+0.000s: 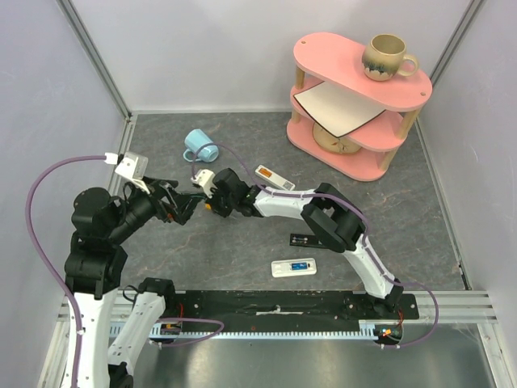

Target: Unload the batteries from the remote control

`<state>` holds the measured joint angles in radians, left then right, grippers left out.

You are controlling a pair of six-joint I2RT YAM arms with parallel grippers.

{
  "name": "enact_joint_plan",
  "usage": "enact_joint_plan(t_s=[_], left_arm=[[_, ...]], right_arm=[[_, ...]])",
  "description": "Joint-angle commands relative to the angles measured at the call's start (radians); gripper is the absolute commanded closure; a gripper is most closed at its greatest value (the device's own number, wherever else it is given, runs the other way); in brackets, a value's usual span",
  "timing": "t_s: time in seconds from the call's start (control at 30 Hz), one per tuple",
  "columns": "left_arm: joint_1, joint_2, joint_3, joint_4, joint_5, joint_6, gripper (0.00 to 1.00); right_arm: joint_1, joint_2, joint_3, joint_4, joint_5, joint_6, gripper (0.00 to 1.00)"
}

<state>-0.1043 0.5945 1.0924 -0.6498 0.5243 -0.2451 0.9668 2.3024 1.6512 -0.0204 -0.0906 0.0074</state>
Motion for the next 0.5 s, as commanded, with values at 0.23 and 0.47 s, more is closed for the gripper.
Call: enact_joint_plan(t_s=[0.23, 0.47], left_arm=[[0.000, -0.013, -0.087, 0.001, 0.019, -0.026, 0.00], [-0.003, -0.015, -0.303, 0.217, 0.215, -0.230, 0.01]], right_arm=[[-0.083, -0.501, -0.485, 0.217, -0.003, 0.353, 1.00], [-0.108, -0.929, -0.876, 0.361, 0.187, 0.594, 1.00]])
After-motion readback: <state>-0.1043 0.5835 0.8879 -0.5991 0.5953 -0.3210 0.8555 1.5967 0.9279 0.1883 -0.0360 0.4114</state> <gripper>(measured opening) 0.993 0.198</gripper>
